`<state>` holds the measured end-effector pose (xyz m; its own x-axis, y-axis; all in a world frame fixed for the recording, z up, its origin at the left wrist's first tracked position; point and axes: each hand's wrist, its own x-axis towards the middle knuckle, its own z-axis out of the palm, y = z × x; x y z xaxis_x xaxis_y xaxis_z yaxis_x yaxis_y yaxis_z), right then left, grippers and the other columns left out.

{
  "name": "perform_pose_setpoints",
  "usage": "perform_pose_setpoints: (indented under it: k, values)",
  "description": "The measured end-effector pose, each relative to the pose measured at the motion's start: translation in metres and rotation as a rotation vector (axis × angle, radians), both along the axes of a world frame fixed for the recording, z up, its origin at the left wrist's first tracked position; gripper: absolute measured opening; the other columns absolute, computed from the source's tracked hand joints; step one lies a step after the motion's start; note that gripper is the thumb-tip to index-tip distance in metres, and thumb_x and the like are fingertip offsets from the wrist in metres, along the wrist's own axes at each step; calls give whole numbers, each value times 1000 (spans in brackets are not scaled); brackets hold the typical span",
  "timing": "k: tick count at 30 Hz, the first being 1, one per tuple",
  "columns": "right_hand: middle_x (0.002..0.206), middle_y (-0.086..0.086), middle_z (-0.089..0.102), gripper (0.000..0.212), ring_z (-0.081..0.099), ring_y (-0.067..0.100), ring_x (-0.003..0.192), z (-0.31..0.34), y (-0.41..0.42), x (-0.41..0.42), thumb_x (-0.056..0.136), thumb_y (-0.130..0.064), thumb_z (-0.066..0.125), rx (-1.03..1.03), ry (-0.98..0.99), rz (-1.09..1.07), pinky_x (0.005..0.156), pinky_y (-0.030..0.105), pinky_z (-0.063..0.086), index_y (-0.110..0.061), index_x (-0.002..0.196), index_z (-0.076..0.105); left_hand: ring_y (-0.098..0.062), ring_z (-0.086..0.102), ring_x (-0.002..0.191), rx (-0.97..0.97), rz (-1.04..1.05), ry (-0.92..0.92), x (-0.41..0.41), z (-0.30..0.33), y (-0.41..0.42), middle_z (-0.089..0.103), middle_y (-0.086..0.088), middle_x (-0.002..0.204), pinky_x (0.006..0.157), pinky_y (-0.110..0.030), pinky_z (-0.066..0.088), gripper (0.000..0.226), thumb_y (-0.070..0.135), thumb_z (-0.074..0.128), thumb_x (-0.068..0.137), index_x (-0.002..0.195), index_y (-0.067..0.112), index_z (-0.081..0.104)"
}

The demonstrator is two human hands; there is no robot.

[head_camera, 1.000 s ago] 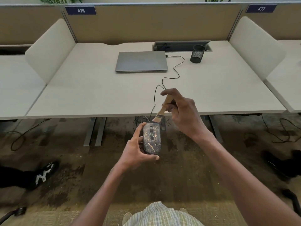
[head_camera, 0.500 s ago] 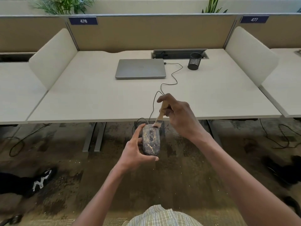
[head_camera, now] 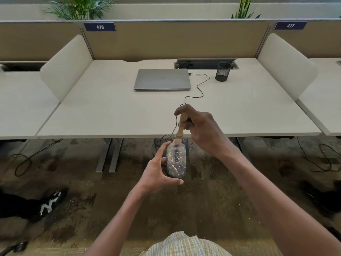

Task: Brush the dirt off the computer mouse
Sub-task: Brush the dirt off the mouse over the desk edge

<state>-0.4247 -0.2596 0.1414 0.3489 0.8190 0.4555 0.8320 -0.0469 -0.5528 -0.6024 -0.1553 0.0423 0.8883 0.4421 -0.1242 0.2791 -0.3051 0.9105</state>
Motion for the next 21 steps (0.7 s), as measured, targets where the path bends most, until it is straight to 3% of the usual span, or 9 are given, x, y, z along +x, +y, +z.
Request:
perform_pose_setpoints:
  k: [4,6,9,13,16,18,21]
  values:
    - [84,6,61,48,64,23,78,0,4,-7,87,20,52,-72,-24,17,71,41,58,-14,120,55,-18,62,129,-3,-22,35,-4,-3,-2,62,-2,141,112,-52,50,128,27,102,56,148,64,22]
    - [84,4,59,47,62,20,75,1,2,-6,88,20,51,-60,-35,-8,69,39,57,-14,121,54,-21,62,129,-20,-27,43,-4,-4,-5,62,-5,140,111,-54,51,129,25,102,57,155,53,22]
    - [84,-1,60,51,62,7,76,3,-2,-3,87,21,48,-30,-9,24,70,26,56,-19,117,53,-27,63,129,-32,-23,47,-2,-1,-6,62,-9,141,110,-57,50,129,29,101,55,156,50,23]
    - [86,5,63,50,66,20,81,0,-1,-6,87,20,49,-91,-27,19,71,41,58,-20,116,53,-26,63,129,-13,-29,45,-6,-2,-8,62,-8,142,111,-57,50,127,25,101,56,147,65,22]
    - [85,3,62,52,64,18,79,0,-7,-4,87,21,48,-43,-28,13,72,37,58,-23,115,50,-23,63,128,-3,-29,13,-7,-3,-10,62,-4,142,111,-54,51,126,23,103,57,133,81,20]
    - [86,1,62,55,65,15,79,1,-8,-5,86,21,47,-39,-29,46,72,32,57,-26,114,50,-22,64,127,-7,-18,1,-7,-3,-7,62,-3,142,110,-53,52,126,24,103,56,134,80,20]
    - [87,5,63,55,65,21,81,-2,-5,-7,86,21,46,-76,-25,40,72,37,57,-27,113,49,-22,64,127,-10,-23,9,-9,-5,-6,63,-2,141,111,-53,51,126,26,103,56,136,78,20]
